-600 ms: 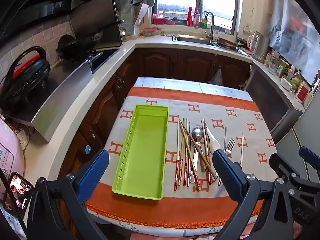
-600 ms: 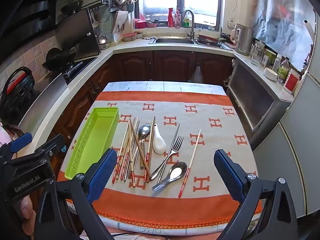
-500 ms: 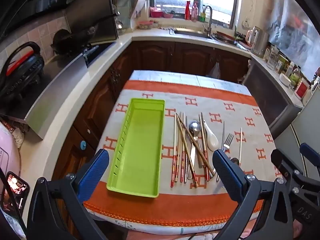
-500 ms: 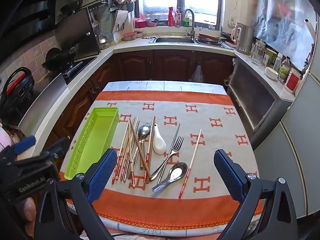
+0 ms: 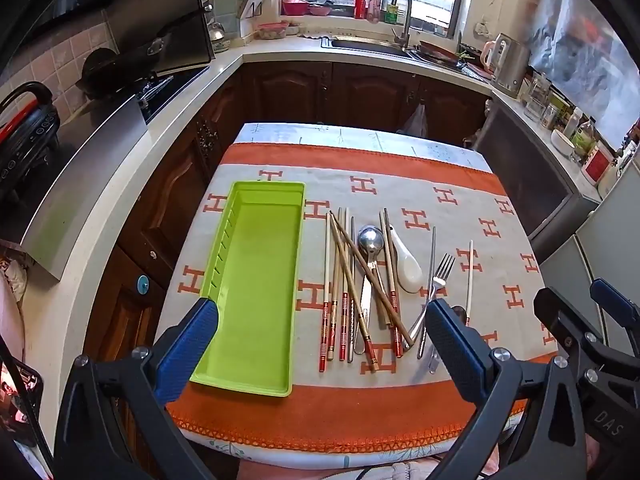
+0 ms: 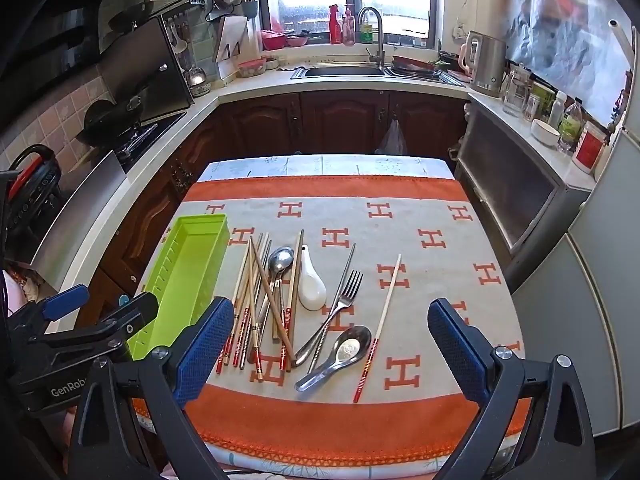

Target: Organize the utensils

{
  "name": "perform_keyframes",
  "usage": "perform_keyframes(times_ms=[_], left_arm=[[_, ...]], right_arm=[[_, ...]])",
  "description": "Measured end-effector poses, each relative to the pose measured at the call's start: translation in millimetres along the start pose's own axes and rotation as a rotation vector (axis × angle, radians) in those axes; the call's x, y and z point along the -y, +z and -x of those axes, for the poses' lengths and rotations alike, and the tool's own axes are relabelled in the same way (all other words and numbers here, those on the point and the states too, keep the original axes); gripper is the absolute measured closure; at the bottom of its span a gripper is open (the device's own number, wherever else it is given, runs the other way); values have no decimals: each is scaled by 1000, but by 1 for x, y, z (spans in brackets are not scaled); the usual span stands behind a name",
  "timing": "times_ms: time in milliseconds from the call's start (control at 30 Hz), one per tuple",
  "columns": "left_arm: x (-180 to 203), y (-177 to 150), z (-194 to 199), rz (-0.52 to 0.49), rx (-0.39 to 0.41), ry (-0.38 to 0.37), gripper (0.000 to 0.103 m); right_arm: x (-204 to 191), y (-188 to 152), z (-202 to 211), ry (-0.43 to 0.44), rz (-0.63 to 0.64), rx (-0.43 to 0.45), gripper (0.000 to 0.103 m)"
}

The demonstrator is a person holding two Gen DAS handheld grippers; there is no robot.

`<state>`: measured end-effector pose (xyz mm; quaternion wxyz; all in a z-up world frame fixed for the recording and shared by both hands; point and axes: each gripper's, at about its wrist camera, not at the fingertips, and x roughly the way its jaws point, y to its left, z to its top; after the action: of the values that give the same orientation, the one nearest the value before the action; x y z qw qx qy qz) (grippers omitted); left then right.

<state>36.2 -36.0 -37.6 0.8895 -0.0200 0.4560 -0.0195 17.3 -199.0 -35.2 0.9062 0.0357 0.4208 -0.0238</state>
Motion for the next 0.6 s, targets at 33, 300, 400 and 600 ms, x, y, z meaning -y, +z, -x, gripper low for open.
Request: perform_keyframes(times_ms=[33, 300, 400, 600], left_arm=[[-1, 1, 1, 2, 0, -7, 1], [-1, 4, -3, 5, -14, -14, 1], [-2, 5, -6, 5, -31, -13, 1], [-5, 8, -7, 18, -29, 6, 1]], right_arm=[[0, 1, 0, 1, -2, -1, 4], [4, 4, -11, 9, -17, -16, 4], [3, 5, -15, 18, -18, -23, 4], [1, 7, -22, 29, -10, -21, 4]])
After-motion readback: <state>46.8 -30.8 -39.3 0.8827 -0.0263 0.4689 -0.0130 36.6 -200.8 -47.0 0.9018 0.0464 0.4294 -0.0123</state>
